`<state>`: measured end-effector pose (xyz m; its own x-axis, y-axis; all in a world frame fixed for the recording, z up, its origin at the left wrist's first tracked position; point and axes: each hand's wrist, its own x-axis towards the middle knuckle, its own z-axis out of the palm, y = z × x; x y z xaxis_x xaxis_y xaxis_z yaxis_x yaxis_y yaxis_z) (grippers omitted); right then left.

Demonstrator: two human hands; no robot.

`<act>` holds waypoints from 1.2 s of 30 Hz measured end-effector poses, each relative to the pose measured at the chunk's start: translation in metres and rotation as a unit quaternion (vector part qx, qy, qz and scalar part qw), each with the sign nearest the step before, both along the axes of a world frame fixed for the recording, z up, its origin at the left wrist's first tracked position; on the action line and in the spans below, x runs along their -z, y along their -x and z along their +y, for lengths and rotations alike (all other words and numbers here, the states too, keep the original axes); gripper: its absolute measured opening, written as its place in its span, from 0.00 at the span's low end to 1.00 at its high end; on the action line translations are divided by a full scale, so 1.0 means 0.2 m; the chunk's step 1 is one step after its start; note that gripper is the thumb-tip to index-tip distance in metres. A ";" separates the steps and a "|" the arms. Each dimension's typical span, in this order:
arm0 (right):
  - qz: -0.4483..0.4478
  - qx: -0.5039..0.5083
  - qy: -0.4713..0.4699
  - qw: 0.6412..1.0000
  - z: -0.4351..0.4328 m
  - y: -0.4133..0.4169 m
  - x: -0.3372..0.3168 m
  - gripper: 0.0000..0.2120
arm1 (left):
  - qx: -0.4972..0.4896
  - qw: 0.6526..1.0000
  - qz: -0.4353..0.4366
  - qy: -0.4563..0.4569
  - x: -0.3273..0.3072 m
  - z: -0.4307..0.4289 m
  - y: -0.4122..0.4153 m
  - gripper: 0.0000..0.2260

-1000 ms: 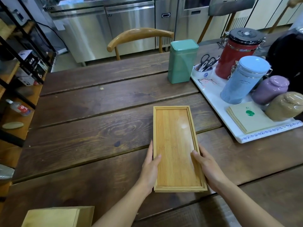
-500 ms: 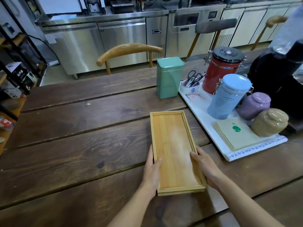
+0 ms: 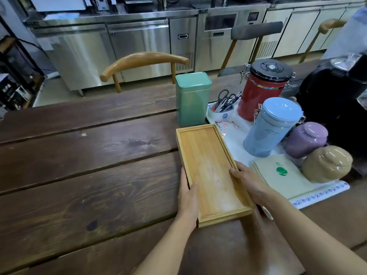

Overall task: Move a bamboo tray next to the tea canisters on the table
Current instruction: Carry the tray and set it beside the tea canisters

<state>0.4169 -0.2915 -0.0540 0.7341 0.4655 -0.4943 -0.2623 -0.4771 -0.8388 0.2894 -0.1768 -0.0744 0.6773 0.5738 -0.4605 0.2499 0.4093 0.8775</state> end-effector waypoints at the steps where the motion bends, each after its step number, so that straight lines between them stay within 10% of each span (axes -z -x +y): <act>1: 0.002 -0.007 0.001 1.000 0.00 -0.02 -0.01 0.12 | -0.004 1.000 -0.003 0.002 0.00 -0.01 -0.01 0.25; 12: -0.160 0.001 0.014 0.987 0.04 -0.09 -0.05 0.22 | -0.032 0.999 0.008 0.003 0.00 -0.03 -0.08 0.26; 36: -0.140 -0.026 0.020 0.990 0.00 -0.10 -0.06 0.25 | -0.015 1.000 -0.006 0.006 0.06 -0.08 -0.12 0.28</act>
